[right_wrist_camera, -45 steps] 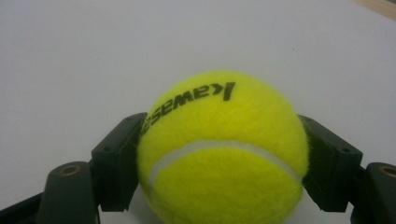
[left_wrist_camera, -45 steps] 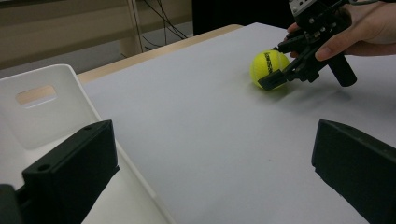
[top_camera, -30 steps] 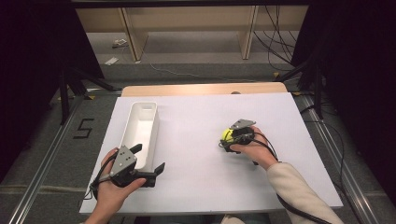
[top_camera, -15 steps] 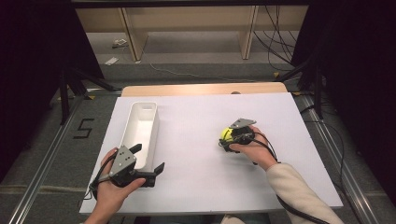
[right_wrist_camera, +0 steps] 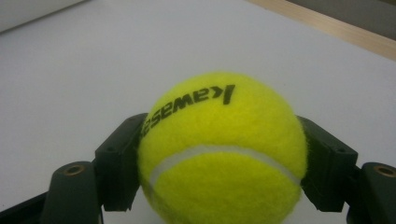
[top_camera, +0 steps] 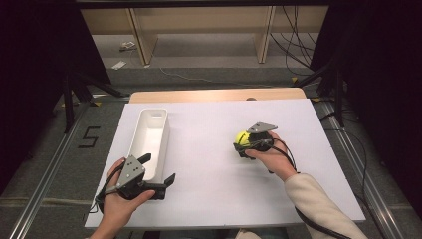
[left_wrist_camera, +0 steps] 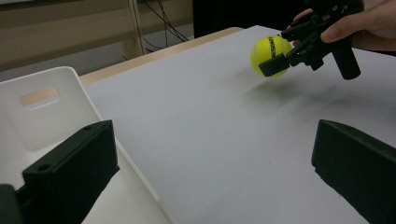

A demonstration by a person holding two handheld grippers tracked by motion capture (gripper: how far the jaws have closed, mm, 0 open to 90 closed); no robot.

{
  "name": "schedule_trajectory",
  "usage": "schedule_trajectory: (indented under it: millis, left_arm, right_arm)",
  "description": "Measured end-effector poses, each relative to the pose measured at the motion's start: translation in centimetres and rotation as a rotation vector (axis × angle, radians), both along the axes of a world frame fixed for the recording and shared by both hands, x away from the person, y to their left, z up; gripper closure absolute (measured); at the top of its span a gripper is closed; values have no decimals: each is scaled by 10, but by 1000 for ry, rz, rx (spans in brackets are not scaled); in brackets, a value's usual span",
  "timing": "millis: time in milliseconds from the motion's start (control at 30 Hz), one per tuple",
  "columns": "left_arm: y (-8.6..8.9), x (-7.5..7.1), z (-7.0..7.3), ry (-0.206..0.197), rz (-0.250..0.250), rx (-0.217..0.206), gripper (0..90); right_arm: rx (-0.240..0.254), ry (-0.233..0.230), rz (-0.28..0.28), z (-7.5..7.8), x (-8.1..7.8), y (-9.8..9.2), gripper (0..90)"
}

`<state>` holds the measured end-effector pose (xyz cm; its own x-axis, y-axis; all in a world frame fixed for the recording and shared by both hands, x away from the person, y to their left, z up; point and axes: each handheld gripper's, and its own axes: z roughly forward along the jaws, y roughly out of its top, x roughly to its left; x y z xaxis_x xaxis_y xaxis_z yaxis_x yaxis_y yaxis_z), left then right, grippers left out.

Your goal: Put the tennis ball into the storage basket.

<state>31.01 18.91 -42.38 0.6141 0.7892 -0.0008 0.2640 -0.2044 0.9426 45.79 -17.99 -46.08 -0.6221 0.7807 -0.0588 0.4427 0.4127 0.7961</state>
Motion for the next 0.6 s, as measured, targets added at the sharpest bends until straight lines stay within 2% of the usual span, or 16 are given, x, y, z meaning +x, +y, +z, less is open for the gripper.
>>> schedule_trajectory:
  millis: [600]
  left_arm:
    - [1,1,0,-3,-2,0,0]
  right_arm:
    - [71,-48,-30,15,-1,-3,268]
